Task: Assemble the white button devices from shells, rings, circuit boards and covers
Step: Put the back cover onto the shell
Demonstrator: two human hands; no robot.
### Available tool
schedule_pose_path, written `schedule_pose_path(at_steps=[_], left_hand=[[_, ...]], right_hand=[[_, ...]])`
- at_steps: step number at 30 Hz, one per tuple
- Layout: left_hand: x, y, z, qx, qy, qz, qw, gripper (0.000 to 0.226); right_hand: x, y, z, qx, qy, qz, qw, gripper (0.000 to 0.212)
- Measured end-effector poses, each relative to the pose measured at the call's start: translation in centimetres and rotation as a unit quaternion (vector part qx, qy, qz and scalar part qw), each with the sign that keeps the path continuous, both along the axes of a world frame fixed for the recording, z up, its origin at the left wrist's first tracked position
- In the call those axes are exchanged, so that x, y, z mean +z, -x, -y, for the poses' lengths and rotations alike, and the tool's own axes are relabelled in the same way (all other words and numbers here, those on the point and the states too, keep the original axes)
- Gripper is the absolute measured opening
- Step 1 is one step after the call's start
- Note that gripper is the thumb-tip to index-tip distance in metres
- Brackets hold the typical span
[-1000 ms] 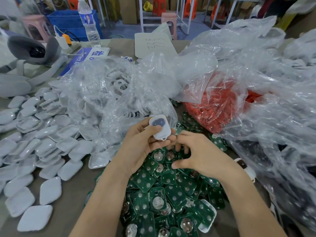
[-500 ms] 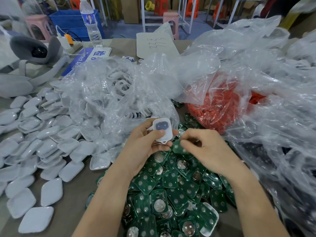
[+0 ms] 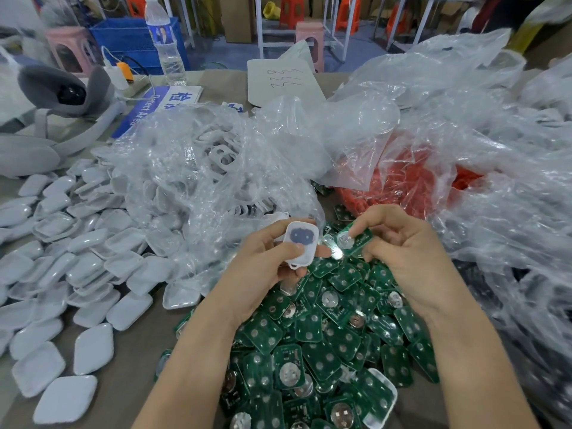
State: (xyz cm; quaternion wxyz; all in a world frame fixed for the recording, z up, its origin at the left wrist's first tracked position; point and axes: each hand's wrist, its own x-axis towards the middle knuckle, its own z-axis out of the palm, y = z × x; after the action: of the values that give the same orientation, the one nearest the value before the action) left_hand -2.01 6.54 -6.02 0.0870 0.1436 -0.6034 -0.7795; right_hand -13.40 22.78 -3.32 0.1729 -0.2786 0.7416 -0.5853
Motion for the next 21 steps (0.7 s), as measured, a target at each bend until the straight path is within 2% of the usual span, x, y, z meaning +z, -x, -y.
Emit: schedule_pose_path(at_steps=[7, 11, 13, 16, 21], left_hand=[[0.3, 0.0, -0.2, -0.035, -0.037, -0.003, 0.999, 0.032], [0.6, 0.1, -0.3, -0.076, -0.067, 0.007, 0.995, 0.045], [0.7, 0.1, -0.3, -0.085, -0.055, 0.009, 0.995, 0.047], [0.6, 0.2, -0.4, -0.084, -0.031, 0.021, 0.996, 0.045], [0.6, 0.3, -0.5, -0.077, -0.024, 0.033, 0.996, 0.049]], right_hand=[[-0.4, 0.1, 0.4, 0.022, 0.084, 0.082, 0.993, 0.042], [-0.3, 0.1, 0.4, 0.046, 0.151, 0.123, 0.98, 0.03], [0.0, -0.1, 0.2, 0.051, 0.146, 0.085, 0.984, 0.024], [0.1, -0.6, 0.3, 0.06, 0.109, 0.0, 0.992, 0.025], [-0.1, -1.3, 1.0, 0.064, 0.104, -0.02, 0.992, 0.034]])
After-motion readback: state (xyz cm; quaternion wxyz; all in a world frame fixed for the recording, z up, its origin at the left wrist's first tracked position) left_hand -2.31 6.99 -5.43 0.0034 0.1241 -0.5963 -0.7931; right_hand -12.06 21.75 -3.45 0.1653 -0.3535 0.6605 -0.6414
